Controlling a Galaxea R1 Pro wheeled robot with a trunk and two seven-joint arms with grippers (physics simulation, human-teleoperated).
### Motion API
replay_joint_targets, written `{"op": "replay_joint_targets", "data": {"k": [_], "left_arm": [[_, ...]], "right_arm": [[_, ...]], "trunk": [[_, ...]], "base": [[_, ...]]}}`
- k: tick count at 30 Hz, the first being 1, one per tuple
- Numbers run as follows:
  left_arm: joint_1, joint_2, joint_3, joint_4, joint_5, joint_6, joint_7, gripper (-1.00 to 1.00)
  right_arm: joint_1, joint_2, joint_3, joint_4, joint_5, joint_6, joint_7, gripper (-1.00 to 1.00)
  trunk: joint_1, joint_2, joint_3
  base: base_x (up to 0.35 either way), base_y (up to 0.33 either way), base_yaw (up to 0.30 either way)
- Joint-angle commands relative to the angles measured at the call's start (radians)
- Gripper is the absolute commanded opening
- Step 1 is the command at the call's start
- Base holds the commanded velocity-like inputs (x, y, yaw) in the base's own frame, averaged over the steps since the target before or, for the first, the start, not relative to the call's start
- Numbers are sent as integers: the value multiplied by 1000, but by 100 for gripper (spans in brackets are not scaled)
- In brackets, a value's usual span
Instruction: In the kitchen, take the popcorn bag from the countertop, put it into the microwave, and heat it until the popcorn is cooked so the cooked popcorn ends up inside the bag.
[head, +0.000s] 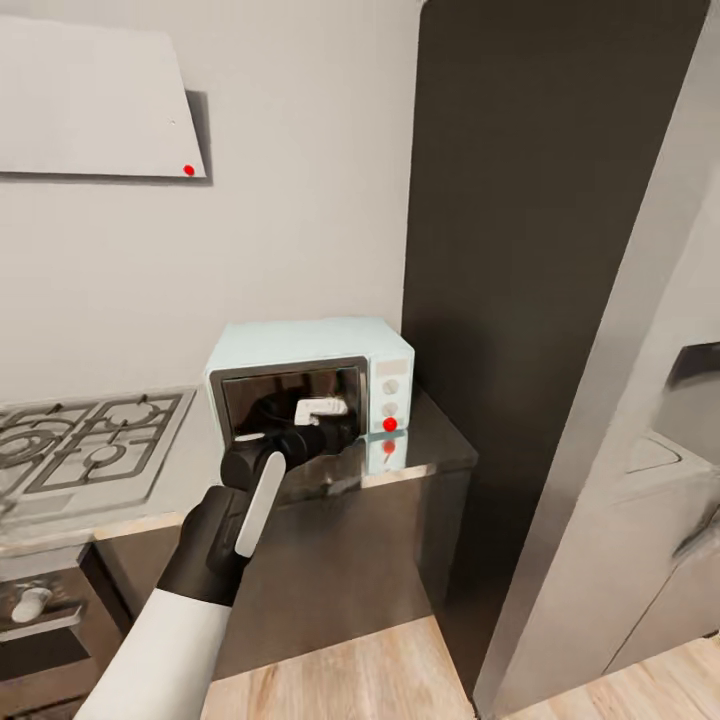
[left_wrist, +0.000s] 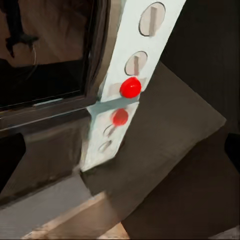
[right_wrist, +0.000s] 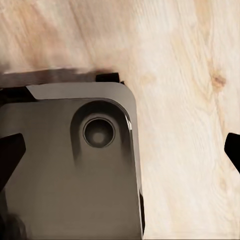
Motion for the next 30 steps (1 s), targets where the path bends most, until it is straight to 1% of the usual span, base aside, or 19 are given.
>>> {"op": "replay_joint_targets", "data": {"k": [1, 3, 5, 8, 9, 10, 11, 13, 15, 17, 18, 19, 20, 21, 23, 24, 25, 27, 30], "left_arm": [[8, 0, -1, 1, -3, 5, 53, 100], [12, 0, -2, 31, -1, 5, 71, 100], [13, 0, -2, 105, -2, 3, 75, 100], [13, 0, -2, 334, -5, -16, 76, 100], [13, 0, -2, 415, -6, -55, 77, 100], [13, 0, -2, 546, -5, -160, 79, 100], [13, 0, -2, 659, -5, -227, 79, 100], [13, 0, -1, 793, -6, -282, 77, 100], [13, 0, 0, 949, 0, -369, 77, 100], [13, 0, 1, 1113, 41, -471, 77, 100], [13, 0, 2, 1226, 87, -546, 76, 100], [12, 0, 3, 1275, 121, -601, 76, 100], [12, 0, 4, 1322, 181, -701, 78, 100], [15, 0, 4, 1334, 200, -736, 79, 100], [69, 5, 4, 1349, 226, -789, 79, 100], [139, 19, 4, 1353, 231, -806, 78, 100], [170, 35, 4, 1354, 233, -808, 78, 100], [244, 93, 4, 1355, 236, -812, 71, 100], [347, 162, 4, 1356, 239, -815, 67, 100]], "right_arm": [[-1, 0, -9, 3, 8, -6, -1, 100], [-1, -1, -10, 3, 8, -7, 0, 100], [-1, -1, -10, 3, 8, -7, 1, 100], [-1, -1, -10, 3, 8, -7, 1, 100], [-1, -1, -10, 3, 8, -7, 1, 100], [-1, -1, -10, 3, 8, -7, 1, 100], [-1, -1, -10, 3, 8, -7, 1, 100], [-1, -1, -10, 3, 8, -7, 1, 100], [-1, -2, -10, 3, 8, -8, 1, 100], [-1, -3, -10, 3, 8, -8, 1, 100], [-1, -2, -10, 3, 8, -8, 1, 100], [-1, -2, -10, 3, 8, -8, 1, 100], [-1, -2, -10, 3, 8, -8, 1, 100], [-1, -1, -10, 3, 8, -8, 1, 100], [-1, -2, -10, 3, 8, -8, 1, 100], [-1, -3, -10, 3, 8, -8, 1, 100], [-1, -3, -10, 3, 8, -7, 1, 100], [-1, -2, -10, 3, 8, -8, 1, 100], [-1, -2, -10, 3, 8, -8, 1, 100]], "trunk": [[-1, -1, -1], [-1, -1, -1], [-1, -1, -1], [-1, -1, -1], [-1, -1, -1], [-1, -1, -1], [-1, -1, -1], [-1, -1, -1], [-1, -1, -1], [-1, -1, -1], [-1, -1, -1], [-1, -1, -1], [-1, -1, -1], [-1, -1, -1], [-1, -1, -1], [-1, -1, -1], [-1, -1, -1], [-1, -1, -1], [-1, -1, -1]], "base": [[-346, 0, 0], [-346, 0, 0], [-346, 0, 0], [-346, 0, 0], [-346, 0, 0], [-347, 0, 0], [-347, 0, 0], [-346, 0, 0], [-346, 0, 0], [-346, 0, 0], [-346, 0, 0], [-346, 0, 0], [-346, 0, 0], [-346, 0, 0], [-346, 0, 0], [-347, 0, 0], [-345, 0, 0], [-274, 0, 0], [-79, 0, 0]]}}
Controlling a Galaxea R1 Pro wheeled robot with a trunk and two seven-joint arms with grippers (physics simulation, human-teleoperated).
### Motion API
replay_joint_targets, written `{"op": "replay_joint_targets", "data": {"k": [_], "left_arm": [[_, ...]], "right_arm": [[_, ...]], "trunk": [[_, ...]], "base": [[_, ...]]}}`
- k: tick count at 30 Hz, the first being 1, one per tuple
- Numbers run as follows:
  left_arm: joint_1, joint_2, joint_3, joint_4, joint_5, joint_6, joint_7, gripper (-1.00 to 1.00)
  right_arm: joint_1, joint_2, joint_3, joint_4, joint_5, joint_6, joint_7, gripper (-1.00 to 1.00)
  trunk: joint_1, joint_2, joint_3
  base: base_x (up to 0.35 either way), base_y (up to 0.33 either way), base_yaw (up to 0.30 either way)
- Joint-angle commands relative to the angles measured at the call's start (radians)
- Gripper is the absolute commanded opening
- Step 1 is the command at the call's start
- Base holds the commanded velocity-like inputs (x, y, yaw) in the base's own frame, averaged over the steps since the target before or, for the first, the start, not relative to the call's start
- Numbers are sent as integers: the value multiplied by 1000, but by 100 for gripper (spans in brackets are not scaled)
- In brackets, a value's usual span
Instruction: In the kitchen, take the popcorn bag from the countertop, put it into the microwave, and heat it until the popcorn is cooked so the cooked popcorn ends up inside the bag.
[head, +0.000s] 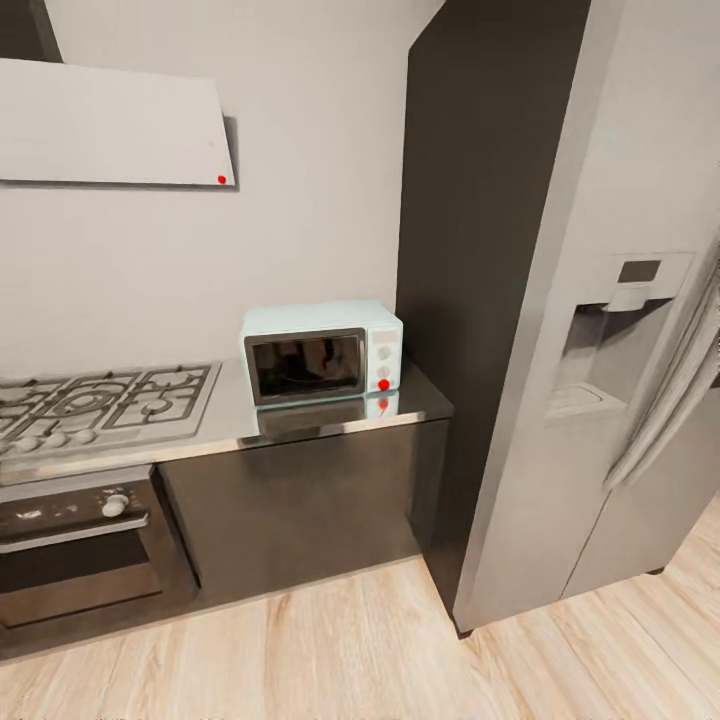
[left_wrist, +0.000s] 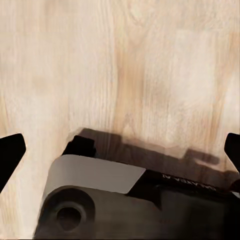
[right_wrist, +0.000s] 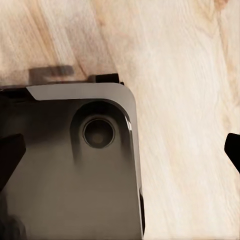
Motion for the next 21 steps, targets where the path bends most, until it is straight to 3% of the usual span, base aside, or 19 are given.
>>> {"op": "replay_joint_targets", "data": {"k": [1, 4, 9, 16, 18, 21], "left_arm": [[32, 13, -9, 0, 8, 1, 2, 100], [92, 24, -9, 0, 8, 0, 1, 100], [103, 21, -10, 0, 1, -1, 1, 100], [104, 17, -11, 0, -1, -24, 1, 100], [104, 17, -11, 0, -1, -31, 1, 100], [104, 17, -11, 0, -1, -35, 1, 100]], "right_arm": [[-1, 0, -9, 3, 9, -6, 0, 100], [-1, 1, -8, 3, 9, -4, -1, 100], [-1, 0, -7, 3, 9, -3, 0, 100], [-1, -1, -1, 2, 22, 4, -1, 100], [-1, 6, -2, -2, 52, 10, -3, 100], [-1, 16, -2, -7, 151, 11, -14, 100]], "trunk": [[0, -1, -1], [0, -1, -1], [0, -1, -1], [0, -1, -1], [0, -1, -1], [0, -1, -1]], "base": [[-15, 0, 0], [-5, 0, 0], [0, 0, 7], [0, 0, 243], [0, 0, 297], [0, 0, 299]]}}
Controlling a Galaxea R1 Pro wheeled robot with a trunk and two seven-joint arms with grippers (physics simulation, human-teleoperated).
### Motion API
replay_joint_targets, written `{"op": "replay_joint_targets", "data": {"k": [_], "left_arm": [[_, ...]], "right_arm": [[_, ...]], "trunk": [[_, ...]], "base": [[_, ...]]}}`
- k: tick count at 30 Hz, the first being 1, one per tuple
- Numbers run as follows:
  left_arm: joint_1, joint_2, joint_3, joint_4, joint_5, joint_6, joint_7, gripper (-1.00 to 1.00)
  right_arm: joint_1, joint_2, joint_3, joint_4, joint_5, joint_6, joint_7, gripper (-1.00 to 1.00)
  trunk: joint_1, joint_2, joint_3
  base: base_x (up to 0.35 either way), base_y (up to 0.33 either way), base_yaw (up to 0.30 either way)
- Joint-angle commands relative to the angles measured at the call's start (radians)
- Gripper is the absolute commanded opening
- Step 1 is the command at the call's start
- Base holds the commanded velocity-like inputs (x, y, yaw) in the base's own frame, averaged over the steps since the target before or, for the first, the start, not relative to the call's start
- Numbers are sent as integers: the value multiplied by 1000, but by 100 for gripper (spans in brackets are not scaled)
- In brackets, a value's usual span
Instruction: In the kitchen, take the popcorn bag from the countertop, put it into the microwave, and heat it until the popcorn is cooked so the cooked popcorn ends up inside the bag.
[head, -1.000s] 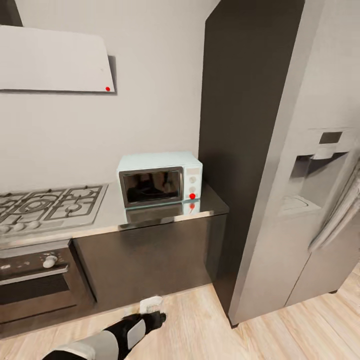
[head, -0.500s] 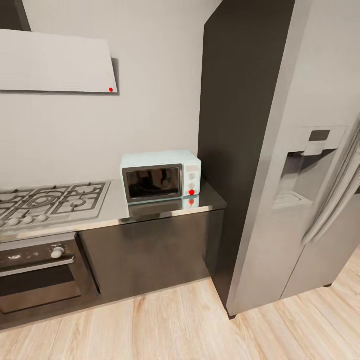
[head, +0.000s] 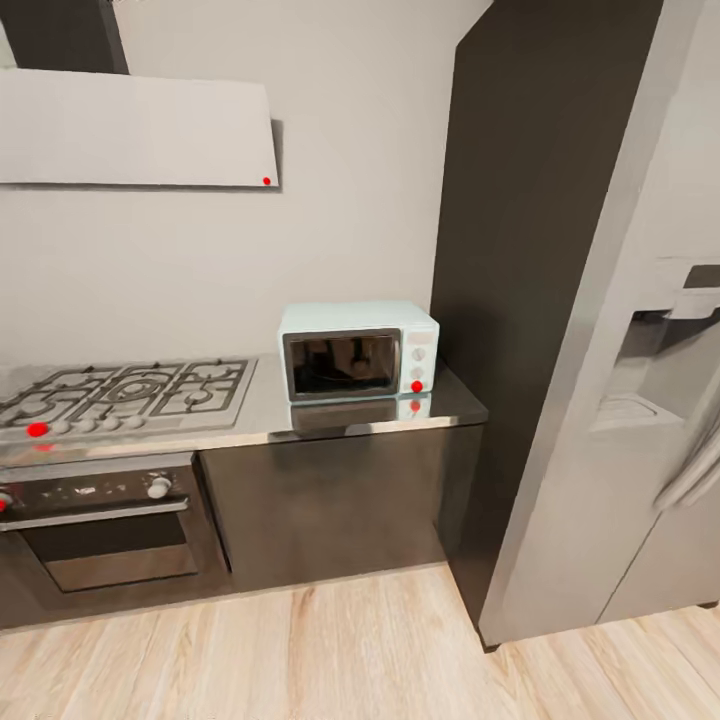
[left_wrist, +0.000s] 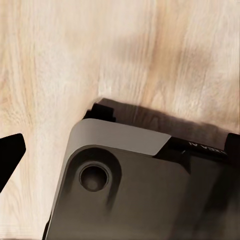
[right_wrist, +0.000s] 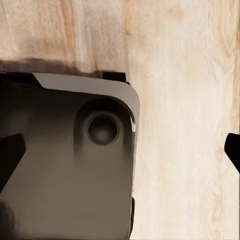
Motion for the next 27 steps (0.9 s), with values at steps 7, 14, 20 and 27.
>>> {"op": "replay_joint_targets", "data": {"k": [7, 14, 20, 27], "left_arm": [[-1, -1, -7, -1, 14, -1, 4, 100], [-1, -2, -7, -1, 15, -1, 4, 100], [-1, 0, -7, -1, 12, -1, 4, 100], [-1, 2, -7, -1, 11, -1, 4, 100]], "right_arm": [[-1, 0, -11, 1, 61, -8, -5, 100], [-1, 0, -12, 1, 63, -9, -6, 100], [-1, -8, -9, 1, 65, -6, -5, 100], [-1, -10, -8, 1, 68, -6, -5, 100]], "trunk": [[0, -1, -1], [0, -1, -1], [0, -1, -1], [0, -1, -1]], "base": [[0, 0, 300], [1, 0, 282], [172, -140, 43], [295, -105, 1]]}}
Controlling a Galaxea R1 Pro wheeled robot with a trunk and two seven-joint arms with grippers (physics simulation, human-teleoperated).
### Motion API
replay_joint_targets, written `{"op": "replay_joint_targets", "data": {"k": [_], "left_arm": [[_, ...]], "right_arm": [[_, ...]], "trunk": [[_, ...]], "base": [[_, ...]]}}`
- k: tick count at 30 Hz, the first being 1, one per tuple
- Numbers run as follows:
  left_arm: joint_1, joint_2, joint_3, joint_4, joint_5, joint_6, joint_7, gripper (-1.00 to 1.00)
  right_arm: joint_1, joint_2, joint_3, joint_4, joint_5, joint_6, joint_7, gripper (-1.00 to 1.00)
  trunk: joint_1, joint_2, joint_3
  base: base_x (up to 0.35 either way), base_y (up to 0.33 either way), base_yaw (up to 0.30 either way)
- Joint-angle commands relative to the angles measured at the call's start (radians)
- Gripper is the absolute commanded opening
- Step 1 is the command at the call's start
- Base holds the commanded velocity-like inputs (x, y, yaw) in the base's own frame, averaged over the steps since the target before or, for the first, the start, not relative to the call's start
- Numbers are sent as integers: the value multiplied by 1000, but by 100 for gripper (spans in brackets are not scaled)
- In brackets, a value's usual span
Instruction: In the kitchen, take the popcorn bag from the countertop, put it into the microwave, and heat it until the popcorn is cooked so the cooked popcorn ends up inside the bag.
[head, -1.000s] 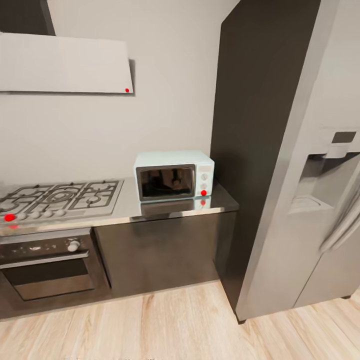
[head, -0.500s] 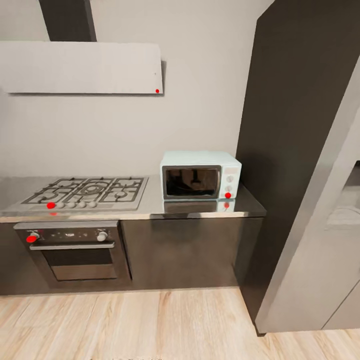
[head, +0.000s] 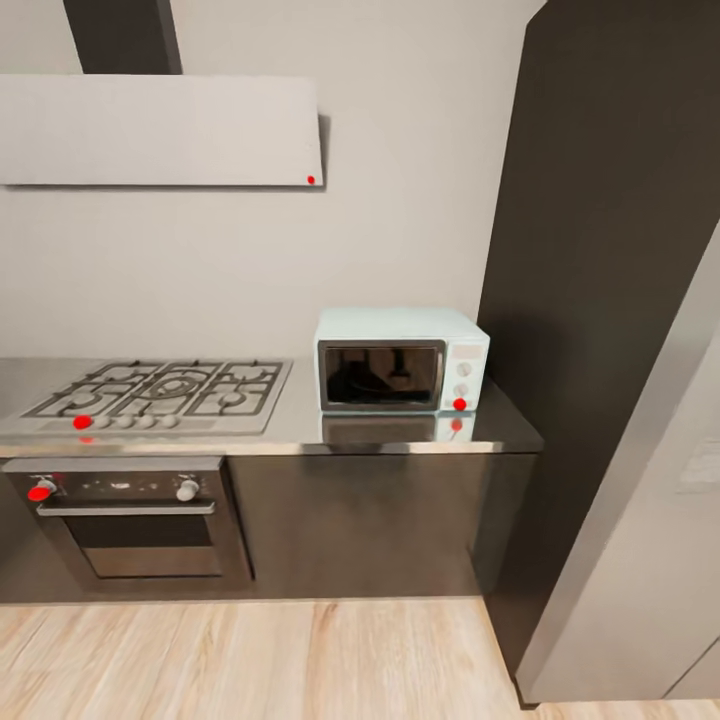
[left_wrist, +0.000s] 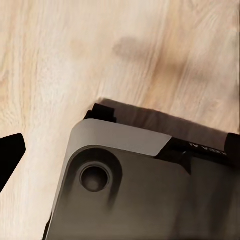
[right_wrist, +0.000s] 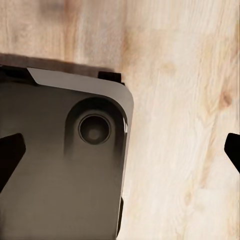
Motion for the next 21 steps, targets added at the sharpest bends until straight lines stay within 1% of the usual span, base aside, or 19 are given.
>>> {"op": "replay_joint_targets", "data": {"k": [1, 12, 16, 18, 19, 20, 21], "left_arm": [[0, 0, -9, 0, 6, -2, 3, 100], [0, -2, -9, 0, 6, -3, 3, 100], [0, -2, -9, 0, 7, -3, 3, 100], [0, -2, -9, 0, 8, -3, 3, 100], [0, -2, -10, 0, 8, -3, 3, 100], [0, -2, -9, 0, 8, -3, 3, 100], [0, -2, -9, 0, 7, -3, 3, 100]], "right_arm": [[-1, -1, -9, 2, 10, -4, -2, 100], [-1, -4, -8, 2, 11, -9, 0, 100], [-1, 1, -11, 0, 10, -10, 0, 100], [-1, -1, -15, -9, 12, -7, 12, 100], [-1, 0, -16, -26, 12, -6, 15, 100], [-1, 5, -15, -78, 13, -2, 25, 100], [-1, 14, -14, -182, 11, 31, 44, 100]], "trunk": [[1, -1, -1], [1, -1, -1], [1, -1, -1], [1, -1, -1], [1, -1, -1], [1, -1, -1], [1, -1, -1]], "base": [[302, -96, 0], [300, -95, 0], [97, -31, 0], [9, -3, 0], [4, -1, 0], [2, -1, 0], [0, 0, 0]]}}
